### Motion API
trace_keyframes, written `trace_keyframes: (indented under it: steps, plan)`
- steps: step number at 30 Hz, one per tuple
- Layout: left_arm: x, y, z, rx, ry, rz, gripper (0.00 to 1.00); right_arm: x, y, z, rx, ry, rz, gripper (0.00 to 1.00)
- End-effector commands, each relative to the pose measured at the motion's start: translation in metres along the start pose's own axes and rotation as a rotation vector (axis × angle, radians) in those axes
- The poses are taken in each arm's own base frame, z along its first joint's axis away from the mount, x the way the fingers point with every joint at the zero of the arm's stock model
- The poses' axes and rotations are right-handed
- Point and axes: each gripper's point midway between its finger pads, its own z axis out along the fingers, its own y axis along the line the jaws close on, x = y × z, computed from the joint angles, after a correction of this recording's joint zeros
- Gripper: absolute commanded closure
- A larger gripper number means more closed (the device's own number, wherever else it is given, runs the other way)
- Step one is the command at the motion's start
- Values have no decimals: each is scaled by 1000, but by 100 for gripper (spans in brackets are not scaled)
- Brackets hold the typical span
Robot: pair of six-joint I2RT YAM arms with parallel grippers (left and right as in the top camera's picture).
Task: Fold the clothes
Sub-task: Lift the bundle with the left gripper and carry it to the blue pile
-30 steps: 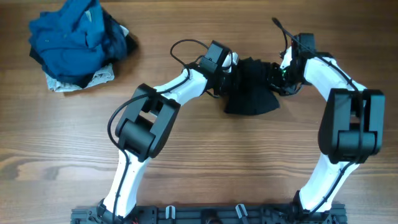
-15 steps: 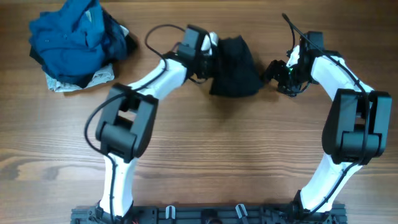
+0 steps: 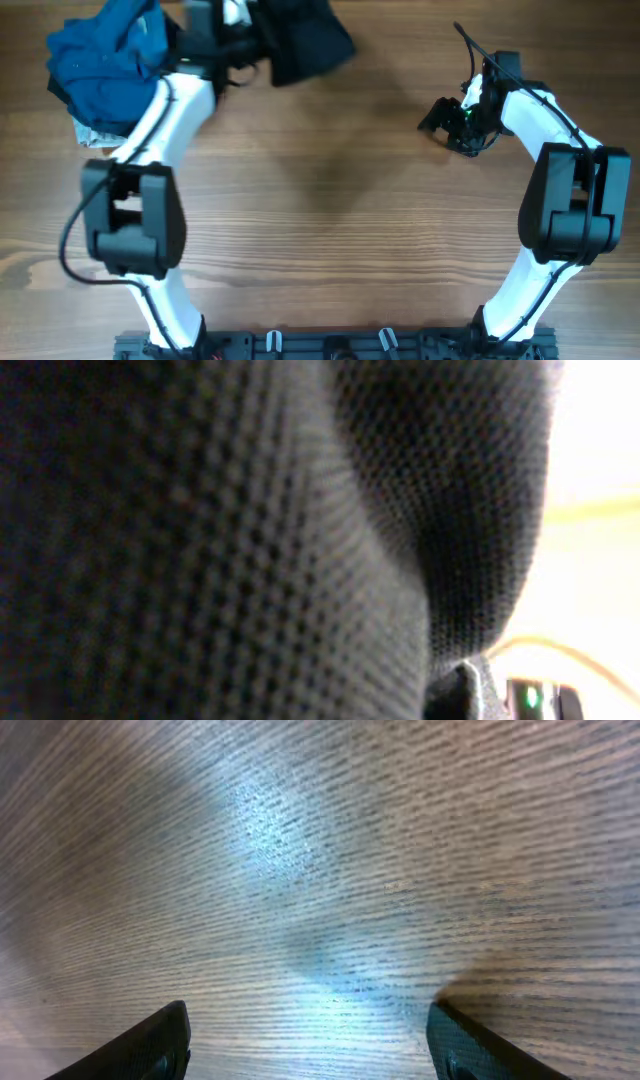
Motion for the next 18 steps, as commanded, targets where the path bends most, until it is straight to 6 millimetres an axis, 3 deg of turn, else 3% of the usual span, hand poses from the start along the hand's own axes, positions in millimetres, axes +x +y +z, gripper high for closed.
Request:
trace_keyframes:
  steps: [1,4,8,18]
  plan:
    - [-63,7,-50,5,-158,26,96,25,-38,24,118,95,53,23]
    - [-103,31,-85,-25,-257,5,96,28,-39,23,126,106,57,23]
    - [-139,48,-122,-48,-347,-26,96,30,-40,23,128,113,60,23]
    - [-172,74,-199,-90,-447,-89,96,33,-41,22,133,126,65,23]
